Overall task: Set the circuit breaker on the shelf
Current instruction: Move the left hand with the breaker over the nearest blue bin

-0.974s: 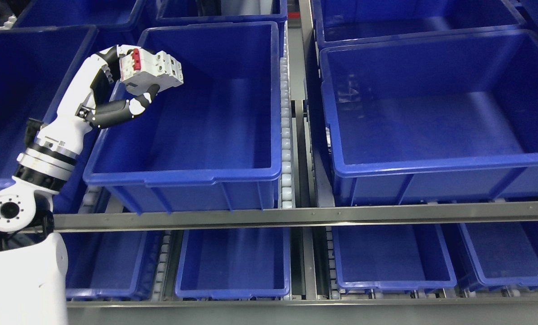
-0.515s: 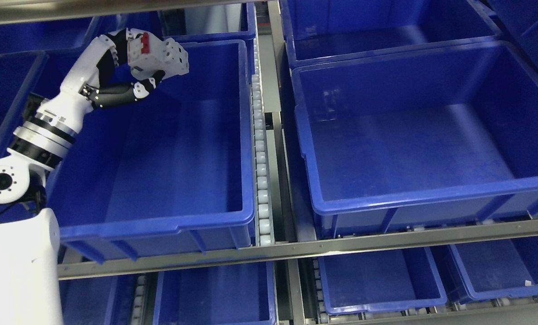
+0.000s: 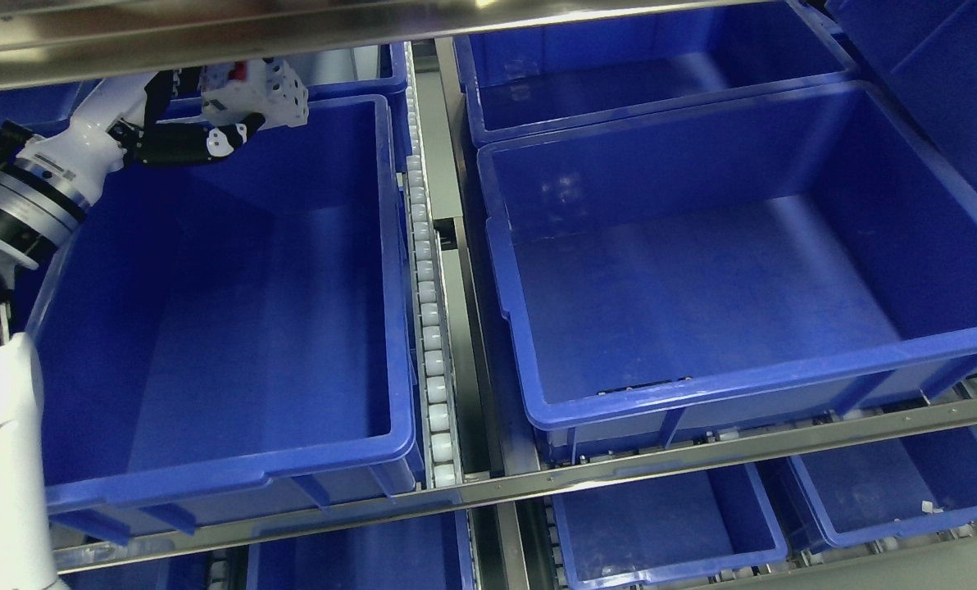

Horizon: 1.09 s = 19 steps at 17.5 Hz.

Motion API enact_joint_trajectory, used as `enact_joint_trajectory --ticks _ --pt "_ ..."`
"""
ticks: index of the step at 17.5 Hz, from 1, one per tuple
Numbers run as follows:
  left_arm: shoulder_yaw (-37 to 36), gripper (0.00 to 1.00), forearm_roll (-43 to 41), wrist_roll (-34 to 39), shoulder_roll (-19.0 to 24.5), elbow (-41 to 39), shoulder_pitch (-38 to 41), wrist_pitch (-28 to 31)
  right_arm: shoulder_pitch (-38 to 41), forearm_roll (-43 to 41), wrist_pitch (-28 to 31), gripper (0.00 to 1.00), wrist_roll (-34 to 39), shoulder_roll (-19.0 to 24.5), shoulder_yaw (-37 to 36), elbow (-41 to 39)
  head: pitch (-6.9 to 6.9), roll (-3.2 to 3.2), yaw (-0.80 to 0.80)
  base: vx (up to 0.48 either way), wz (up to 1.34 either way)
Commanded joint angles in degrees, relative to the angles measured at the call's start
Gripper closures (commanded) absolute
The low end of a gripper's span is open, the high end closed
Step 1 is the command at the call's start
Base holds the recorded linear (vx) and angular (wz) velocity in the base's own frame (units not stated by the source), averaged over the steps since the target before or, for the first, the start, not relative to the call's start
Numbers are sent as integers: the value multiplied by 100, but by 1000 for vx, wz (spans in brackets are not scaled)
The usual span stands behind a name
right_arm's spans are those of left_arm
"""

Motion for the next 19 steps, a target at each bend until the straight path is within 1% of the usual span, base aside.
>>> enact_joint_trajectory --ticks 1,4,7,12,17,19 --pt "-287 90 -514 -91 500 689 -170 3 -3 0 -3 0 -36 -100 0 0 0 0 0 35 -92" --pt "-479 90 -892 -311 474 944 -319 3 -3 0 -3 0 -36 -100 0 0 0 0 0 8 8" --pt "-760 90 -954 -364 404 1085 -451 3 -3 0 -3 0 -36 -100 0 0 0 0 0 0 0" --pt "-1358 89 -972 -794 403 1375 -549 3 -3 0 -3 0 -36 -100 0 0 0 0 0 0 0" --pt "-1464 89 -1315 -874 377 1638 -478 3 5 0 -3 0 -36 -100 0 0 0 0 0 -1 9" --pt "-1543 88 -1393 -874 263 1814 -496 -5 -3 0 -3 0 -36 -100 0 0 0 0 0 0 0"
